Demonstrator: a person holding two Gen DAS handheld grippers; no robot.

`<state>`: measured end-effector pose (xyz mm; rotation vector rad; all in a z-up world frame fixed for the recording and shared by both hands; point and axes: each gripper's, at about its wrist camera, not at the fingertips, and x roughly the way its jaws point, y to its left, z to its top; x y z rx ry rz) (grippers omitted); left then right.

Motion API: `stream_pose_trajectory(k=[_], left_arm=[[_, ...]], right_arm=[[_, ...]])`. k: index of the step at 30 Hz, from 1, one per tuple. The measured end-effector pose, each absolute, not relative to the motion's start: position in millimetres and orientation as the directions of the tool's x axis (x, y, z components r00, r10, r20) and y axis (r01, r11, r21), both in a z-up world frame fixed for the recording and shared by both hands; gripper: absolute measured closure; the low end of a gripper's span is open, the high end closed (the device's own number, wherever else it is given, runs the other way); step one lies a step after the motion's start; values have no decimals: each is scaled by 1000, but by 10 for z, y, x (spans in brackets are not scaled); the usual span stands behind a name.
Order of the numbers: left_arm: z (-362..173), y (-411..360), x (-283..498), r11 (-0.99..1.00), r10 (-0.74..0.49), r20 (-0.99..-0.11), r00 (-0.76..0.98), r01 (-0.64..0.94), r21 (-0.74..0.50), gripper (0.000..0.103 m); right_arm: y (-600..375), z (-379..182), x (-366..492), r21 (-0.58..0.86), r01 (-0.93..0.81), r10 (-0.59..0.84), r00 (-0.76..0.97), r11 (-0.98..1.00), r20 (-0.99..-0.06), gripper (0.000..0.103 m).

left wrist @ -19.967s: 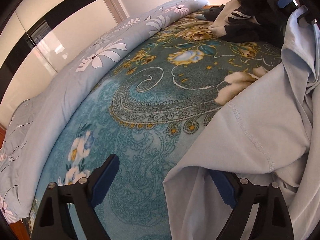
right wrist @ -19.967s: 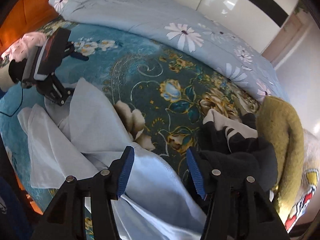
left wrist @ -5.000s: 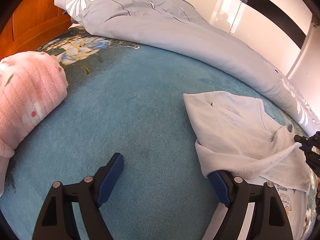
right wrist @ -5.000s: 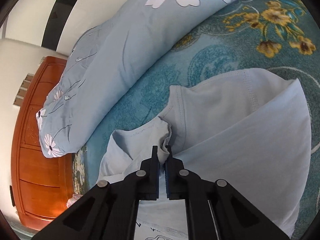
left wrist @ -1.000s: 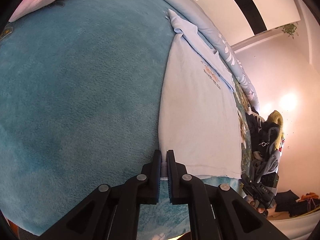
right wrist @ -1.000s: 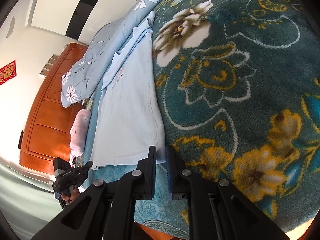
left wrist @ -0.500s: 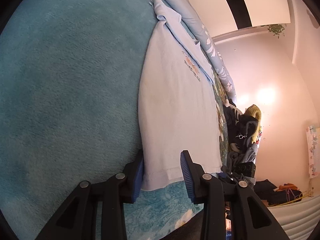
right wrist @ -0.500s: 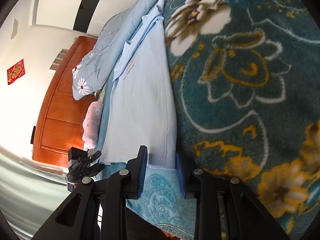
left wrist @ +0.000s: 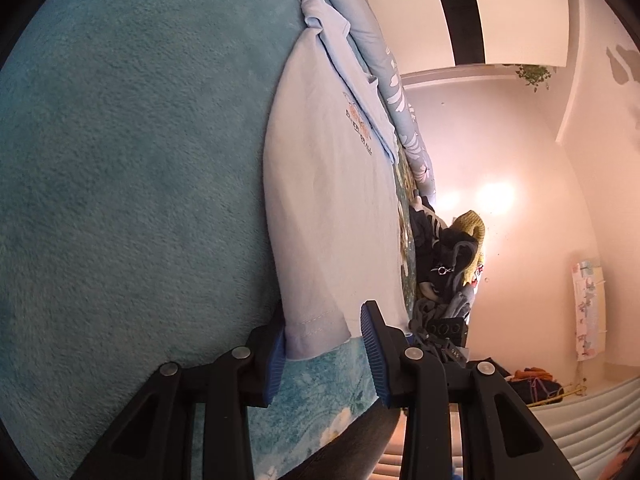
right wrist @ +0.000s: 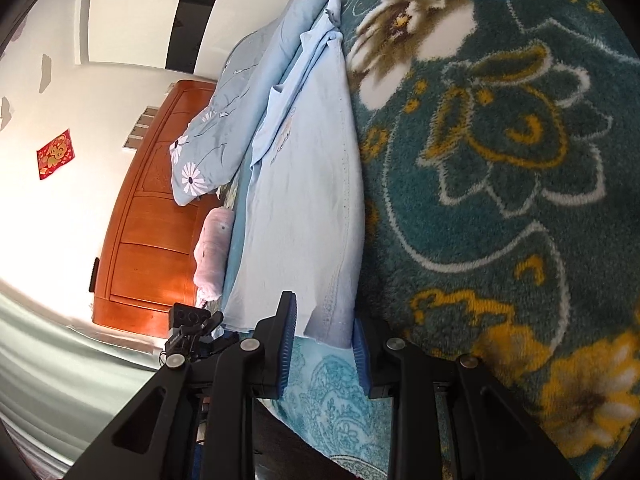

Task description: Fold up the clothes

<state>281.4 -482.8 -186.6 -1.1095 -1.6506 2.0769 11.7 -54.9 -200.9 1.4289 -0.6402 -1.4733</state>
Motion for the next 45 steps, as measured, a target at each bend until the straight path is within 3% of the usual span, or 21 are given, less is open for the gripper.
stream_pose_trajectory(k=[6, 10, 14, 16, 17, 33, 38, 45], left_arm=[[-1872, -4876, 2823, -227, 625, -311, -716, 214, -950, 64], [-1922, -4947, 2895, -172, 619, -282, -733, 223, -959, 64], [-1856, -4896, 2892, -251, 606, -363, -708, 263, -931, 68], [-1822, -4878, 2868, -306, 582, -411, -701, 280, -910, 84], [-1811, -4876, 2858, -329, 568, -431, -701, 287, -900, 99], [-920, -5188, 2472, -423, 526, -246, -814, 0, -906, 99], [-583, -5439, 1938, -479, 500, -292, -816, 21, -877, 99], [-397, -5818, 1049, -551, 421, -398, -815, 119, -826, 99]], right_arm=[[-495, -2054, 78, 879, 234, -885, 117, -416, -451, 91], [-463, -2070, 79, 875, 233, -880, 123, -424, -459, 94], [-488, -2050, 96, 862, 255, -867, 136, -437, -479, 96], [-486, -2058, 80, 873, 244, -875, 140, -423, -463, 96], [-472, -2066, 68, 881, 231, -883, 136, -413, -449, 97], [-608, -1481, -298, 956, 272, -991, 45, -107, -124, 99], [-888, -1102, -692, 935, 345, -996, -12, -83, -84, 99], [-1433, -841, -1385, 905, 389, -985, -81, -173, -153, 99]])
